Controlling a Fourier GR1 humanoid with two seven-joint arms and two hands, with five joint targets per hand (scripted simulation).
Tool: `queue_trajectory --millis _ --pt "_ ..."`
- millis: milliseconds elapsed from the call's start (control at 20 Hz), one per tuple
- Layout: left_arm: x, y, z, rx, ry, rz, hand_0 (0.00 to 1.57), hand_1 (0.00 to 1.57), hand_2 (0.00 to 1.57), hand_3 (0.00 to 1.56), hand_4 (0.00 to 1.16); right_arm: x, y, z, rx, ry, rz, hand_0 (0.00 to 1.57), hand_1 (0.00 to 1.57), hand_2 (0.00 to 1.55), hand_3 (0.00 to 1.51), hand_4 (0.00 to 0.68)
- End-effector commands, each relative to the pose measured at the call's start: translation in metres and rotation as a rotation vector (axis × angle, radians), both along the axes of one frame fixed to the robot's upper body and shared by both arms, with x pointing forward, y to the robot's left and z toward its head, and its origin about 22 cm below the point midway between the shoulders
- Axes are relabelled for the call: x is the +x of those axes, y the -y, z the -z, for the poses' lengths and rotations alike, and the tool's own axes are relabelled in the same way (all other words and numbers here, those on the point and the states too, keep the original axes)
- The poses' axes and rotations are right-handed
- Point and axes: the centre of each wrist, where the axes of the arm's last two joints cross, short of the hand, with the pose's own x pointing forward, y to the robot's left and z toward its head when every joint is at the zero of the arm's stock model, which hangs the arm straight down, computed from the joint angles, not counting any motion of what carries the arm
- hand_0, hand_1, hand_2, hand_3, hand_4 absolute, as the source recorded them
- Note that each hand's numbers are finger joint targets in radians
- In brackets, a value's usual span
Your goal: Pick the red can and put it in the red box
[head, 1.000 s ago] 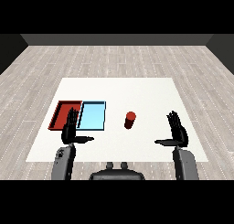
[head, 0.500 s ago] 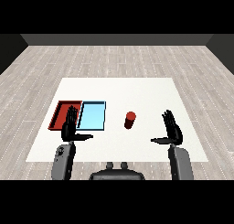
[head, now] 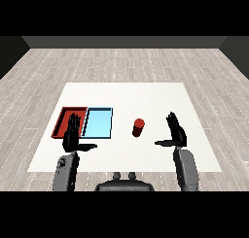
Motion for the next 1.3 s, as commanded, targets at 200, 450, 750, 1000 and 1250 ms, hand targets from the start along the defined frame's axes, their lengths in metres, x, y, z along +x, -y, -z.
queue_trajectory --millis 200,450,750,1000,1250 --pt "-0.011 -0.007 0.002 0.003 -0.004 -0.017 0.00 0.00 0.00 0.00 0.00 0.025 -0.027 0.015 0.103 -0.060 -0.024 0.00 0.00 0.00 0.00 0.000" --pt "0.004 -0.002 -0.012 -0.024 -0.012 0.000 0.00 0.00 0.00 0.00 0.00 0.021 -0.045 0.025 0.131 -0.086 -0.029 0.00 0.00 0.00 0.00 0.000" --pt "0.014 0.002 -0.003 -0.012 -0.001 -0.007 0.00 0.00 0.00 0.00 0.00 0.033 -0.064 0.037 0.139 -0.112 -0.035 0.00 0.00 0.00 0.00 0.000" --pt "0.006 -0.004 -0.001 -0.018 -0.008 0.002 0.00 0.00 0.00 0.00 0.00 0.004 -0.077 0.054 0.184 -0.131 -0.061 0.00 0.00 0.00 0.00 0.000" --pt "-0.002 0.005 -0.016 -0.006 0.003 0.002 0.00 0.00 0.00 0.00 0.00 0.038 -0.105 0.059 0.167 -0.144 -0.065 0.00 0.00 0.00 0.00 0.000"
